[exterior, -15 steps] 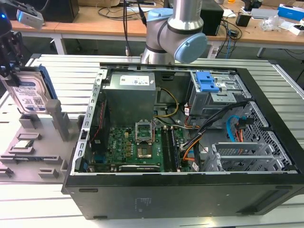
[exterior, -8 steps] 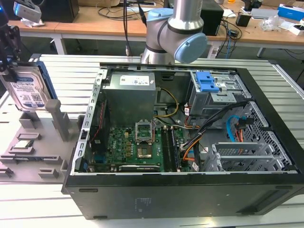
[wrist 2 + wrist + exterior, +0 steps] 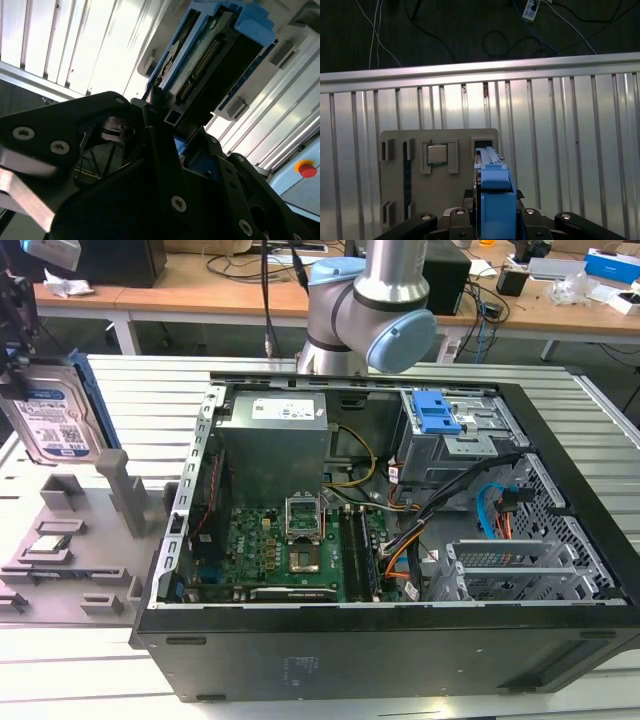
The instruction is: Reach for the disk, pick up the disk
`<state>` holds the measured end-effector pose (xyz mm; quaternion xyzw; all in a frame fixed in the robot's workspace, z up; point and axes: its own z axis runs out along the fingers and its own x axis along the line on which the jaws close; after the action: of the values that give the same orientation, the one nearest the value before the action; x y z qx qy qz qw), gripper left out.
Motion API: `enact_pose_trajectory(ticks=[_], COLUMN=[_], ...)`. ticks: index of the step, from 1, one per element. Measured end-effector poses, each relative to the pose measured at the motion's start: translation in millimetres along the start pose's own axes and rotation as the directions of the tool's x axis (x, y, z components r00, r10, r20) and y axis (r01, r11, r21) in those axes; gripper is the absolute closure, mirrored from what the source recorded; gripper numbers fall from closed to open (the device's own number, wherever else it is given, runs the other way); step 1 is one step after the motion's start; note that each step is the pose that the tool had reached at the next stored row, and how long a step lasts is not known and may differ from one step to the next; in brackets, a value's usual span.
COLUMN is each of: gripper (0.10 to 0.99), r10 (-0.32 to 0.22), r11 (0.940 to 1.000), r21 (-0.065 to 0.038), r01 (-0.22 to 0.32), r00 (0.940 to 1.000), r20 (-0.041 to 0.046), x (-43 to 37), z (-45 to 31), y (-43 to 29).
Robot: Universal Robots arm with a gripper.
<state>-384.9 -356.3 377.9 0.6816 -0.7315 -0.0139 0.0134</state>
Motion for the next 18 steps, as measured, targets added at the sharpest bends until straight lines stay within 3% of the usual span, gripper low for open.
enact_pose_trajectory(ticks=[11,18], gripper=[0.718,0.718], r10=[0.0,0.0], r11=[1.0,1.0], r21=[0.0,0.0], r01=[0.0,0.0], r00=[1.0,1.0], r20=[0.0001,0.0], x=[0.0,0.0], z=[-19.4,-35.6], y=[0.5,0.8])
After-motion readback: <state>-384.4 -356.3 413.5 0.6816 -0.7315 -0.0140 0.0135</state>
